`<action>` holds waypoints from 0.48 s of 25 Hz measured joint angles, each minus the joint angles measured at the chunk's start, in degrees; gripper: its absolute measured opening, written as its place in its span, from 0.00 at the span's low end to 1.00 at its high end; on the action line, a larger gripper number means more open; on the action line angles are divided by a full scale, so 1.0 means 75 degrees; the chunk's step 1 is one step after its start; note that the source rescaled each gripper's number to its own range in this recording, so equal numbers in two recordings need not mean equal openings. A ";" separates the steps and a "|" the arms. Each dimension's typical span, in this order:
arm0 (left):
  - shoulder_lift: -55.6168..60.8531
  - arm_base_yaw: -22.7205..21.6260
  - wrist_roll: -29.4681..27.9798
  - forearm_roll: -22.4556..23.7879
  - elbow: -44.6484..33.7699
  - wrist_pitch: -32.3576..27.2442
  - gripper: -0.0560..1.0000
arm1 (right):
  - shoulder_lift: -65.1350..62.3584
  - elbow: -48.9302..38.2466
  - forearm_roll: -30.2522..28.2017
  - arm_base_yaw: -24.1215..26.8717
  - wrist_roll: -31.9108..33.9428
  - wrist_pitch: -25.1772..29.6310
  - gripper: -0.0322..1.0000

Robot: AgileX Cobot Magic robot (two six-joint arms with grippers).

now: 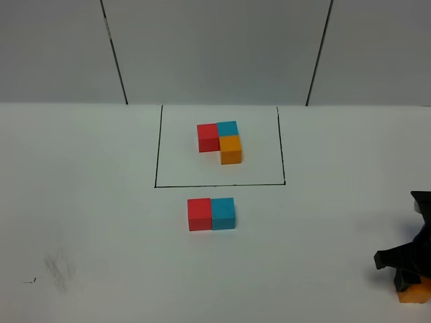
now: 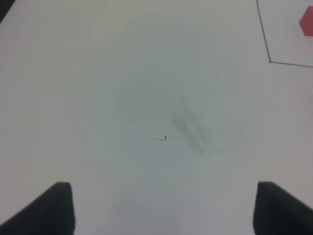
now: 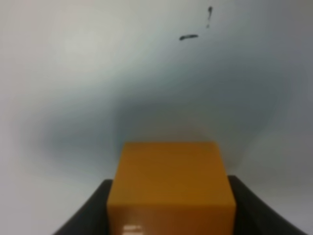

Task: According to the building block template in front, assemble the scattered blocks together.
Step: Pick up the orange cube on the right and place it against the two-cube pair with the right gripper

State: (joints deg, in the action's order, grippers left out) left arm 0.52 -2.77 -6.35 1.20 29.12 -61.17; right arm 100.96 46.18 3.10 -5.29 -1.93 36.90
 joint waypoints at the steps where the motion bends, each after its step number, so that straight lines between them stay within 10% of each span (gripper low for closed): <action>1: 0.0000 0.0000 0.0000 0.0000 0.0000 0.0000 0.95 | 0.0000 0.0000 0.0000 0.0000 0.0000 -0.0006 0.13; 12: 0.0000 0.0000 0.0000 0.0000 0.0000 0.0000 0.95 | 0.0000 0.0000 0.0000 0.0000 0.0008 -0.0082 0.13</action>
State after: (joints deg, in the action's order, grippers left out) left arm 0.52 -2.77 -6.35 1.20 29.12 -61.17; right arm 100.96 46.18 3.10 -5.29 -1.87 36.28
